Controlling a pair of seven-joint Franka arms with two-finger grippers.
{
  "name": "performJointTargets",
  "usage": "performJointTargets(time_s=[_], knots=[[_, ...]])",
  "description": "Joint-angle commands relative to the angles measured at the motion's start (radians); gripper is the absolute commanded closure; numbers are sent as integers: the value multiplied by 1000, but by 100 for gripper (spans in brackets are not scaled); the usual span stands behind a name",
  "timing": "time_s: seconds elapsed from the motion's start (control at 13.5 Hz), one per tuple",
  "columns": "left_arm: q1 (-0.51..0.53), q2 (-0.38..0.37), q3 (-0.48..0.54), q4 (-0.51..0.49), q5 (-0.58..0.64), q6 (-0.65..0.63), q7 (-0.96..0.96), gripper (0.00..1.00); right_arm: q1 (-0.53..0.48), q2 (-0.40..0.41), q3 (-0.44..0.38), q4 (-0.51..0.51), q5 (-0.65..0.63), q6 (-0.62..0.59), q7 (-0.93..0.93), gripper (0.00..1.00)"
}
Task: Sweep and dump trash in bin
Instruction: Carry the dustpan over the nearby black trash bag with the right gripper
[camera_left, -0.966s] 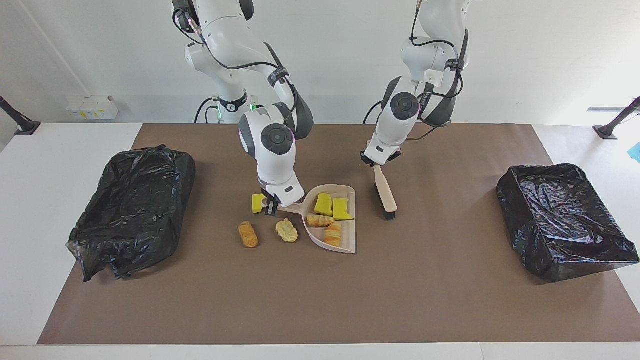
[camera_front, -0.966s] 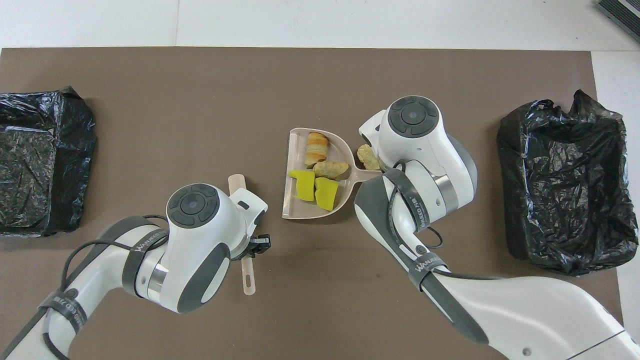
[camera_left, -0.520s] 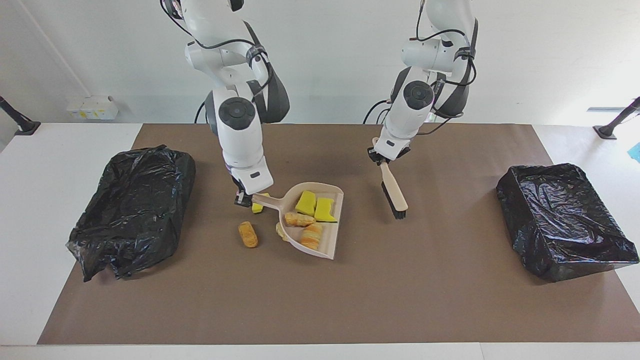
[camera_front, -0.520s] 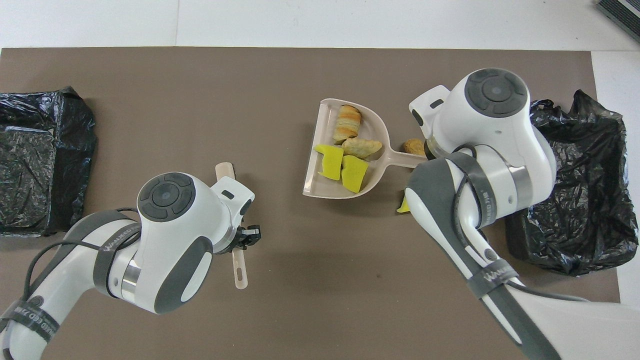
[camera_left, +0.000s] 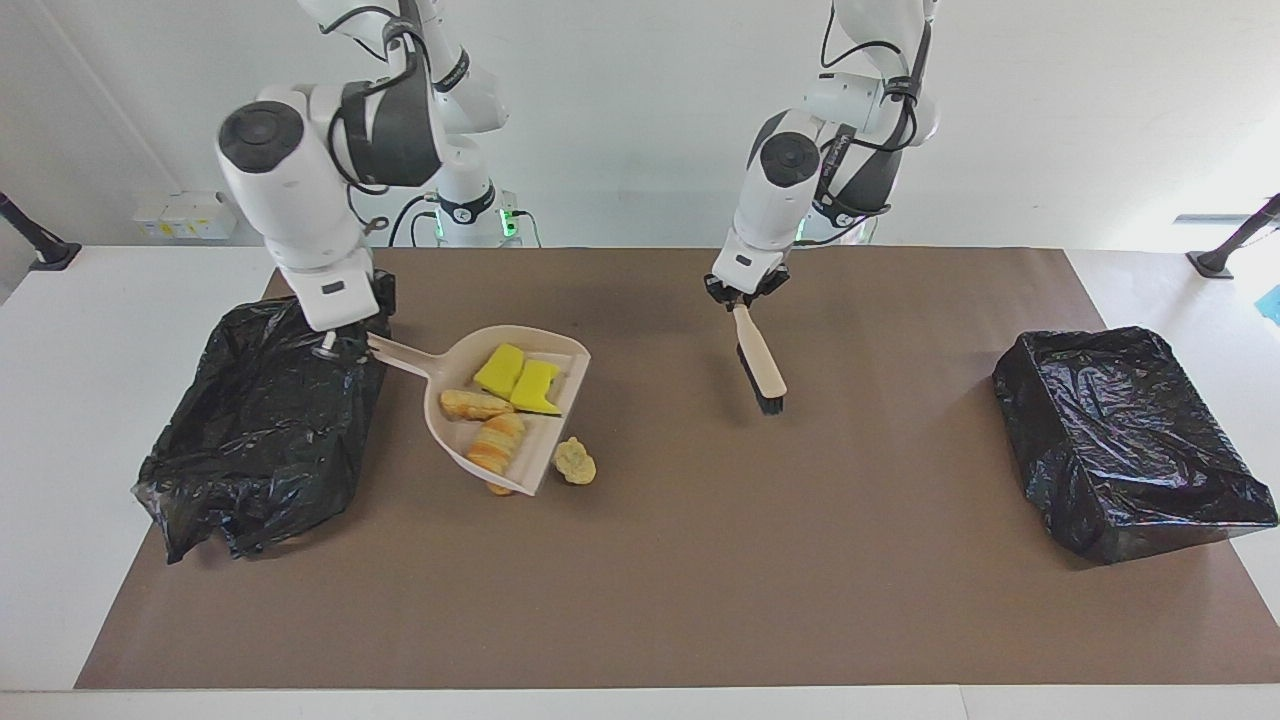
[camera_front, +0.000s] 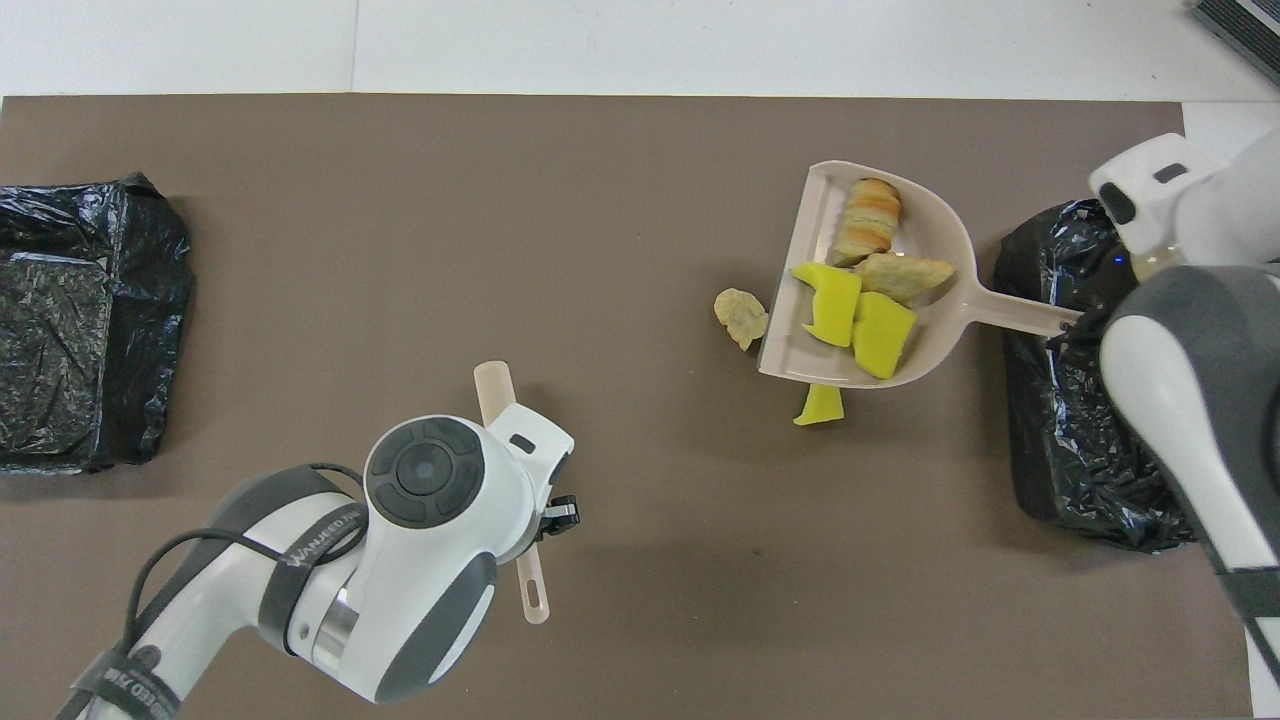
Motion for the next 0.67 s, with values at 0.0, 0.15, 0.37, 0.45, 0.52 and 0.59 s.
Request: performJointTargets(time_s=[0.0, 0.15, 0.37, 0.45, 0.52, 0.59], knots=[[-103, -76, 11, -121, -79, 79, -49, 100, -173, -17, 9, 6, 16, -15, -181, 100], [-155, -85, 11, -169, -83, 130, -92, 100, -254, -17, 6, 13, -7, -1, -267, 100], [-224, -89, 11, -228, -120, 190, -120, 100, -323, -18, 8, 6, -114, 48, -351, 100], [-229, -92, 11, -230, -121, 192, -120, 100, -353, -17, 8, 3, -127, 57, -403, 100], [-229, -90, 11, -229, -123, 190, -120, 100, -392, -12, 8, -8, -137, 77, -452, 100], [-227, -90, 11, -230, -123, 190, -117, 100, -422, -10, 6, -26, -168, 123, -501, 100]])
